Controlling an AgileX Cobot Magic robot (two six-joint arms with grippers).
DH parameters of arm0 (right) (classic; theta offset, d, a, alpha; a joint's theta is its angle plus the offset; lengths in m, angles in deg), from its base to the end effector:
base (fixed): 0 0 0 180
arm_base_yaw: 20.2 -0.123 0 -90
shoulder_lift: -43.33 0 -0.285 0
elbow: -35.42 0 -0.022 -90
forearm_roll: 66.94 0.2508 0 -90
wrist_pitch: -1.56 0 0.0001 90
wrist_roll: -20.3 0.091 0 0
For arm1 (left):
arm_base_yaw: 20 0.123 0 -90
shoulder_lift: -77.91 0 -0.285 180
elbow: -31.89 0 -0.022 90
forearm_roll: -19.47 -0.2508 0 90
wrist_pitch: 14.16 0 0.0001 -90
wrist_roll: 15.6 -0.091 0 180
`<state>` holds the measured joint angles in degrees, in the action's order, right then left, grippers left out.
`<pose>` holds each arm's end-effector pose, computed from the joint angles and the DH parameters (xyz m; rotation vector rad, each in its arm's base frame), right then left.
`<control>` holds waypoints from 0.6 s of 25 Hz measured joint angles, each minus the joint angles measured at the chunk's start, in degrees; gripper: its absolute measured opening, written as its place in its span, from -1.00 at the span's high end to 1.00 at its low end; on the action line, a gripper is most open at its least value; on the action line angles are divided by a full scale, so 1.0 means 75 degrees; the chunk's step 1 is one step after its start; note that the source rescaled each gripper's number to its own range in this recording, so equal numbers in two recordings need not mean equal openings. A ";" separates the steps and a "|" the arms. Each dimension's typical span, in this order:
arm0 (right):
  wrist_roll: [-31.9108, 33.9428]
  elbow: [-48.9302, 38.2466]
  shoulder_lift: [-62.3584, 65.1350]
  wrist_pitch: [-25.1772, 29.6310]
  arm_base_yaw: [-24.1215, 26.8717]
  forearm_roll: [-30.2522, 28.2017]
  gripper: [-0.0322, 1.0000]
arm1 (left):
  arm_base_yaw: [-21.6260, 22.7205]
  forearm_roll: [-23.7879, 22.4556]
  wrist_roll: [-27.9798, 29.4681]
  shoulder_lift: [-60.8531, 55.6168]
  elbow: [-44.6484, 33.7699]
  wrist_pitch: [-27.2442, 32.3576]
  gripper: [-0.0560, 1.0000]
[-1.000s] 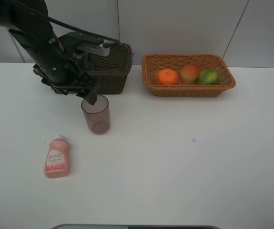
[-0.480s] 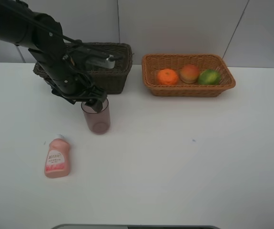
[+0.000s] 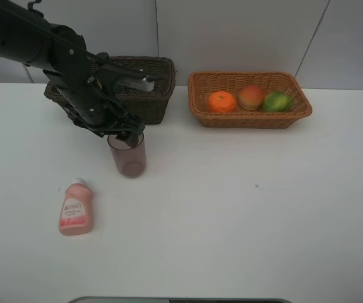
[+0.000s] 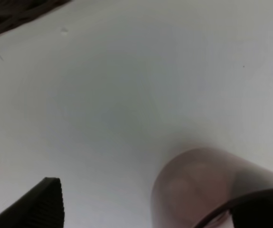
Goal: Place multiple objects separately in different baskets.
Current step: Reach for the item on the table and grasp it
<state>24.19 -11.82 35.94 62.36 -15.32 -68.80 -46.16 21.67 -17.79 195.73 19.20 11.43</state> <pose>-0.0089 -0.0018 0.2836 0.1561 2.0085 -0.0496 0.3357 -0.1666 0.1457 0.6283 2.6613 -0.1521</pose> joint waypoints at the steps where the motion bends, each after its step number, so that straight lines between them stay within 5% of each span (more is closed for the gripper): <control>1: 0.0000 0.0000 0.0000 0.0000 0.0000 0.0000 -0.99 | 0.0000 0.0000 0.0000 0.0027 0.0000 -0.0008 -0.64; 10: 0.0000 0.0000 0.0000 0.0000 0.0000 0.0000 -0.99 | 0.0000 0.0075 0.0015 0.0421 0.0000 0.0071 0.87; 15: 0.0000 0.0000 0.0000 0.0000 0.0000 0.0000 -0.99 | 0.0007 0.0104 0.0015 0.0421 0.0000 0.0070 0.89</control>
<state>24.19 -11.82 35.94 62.36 -15.32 -68.80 -46.11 22.45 -17.68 198.89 19.20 11.96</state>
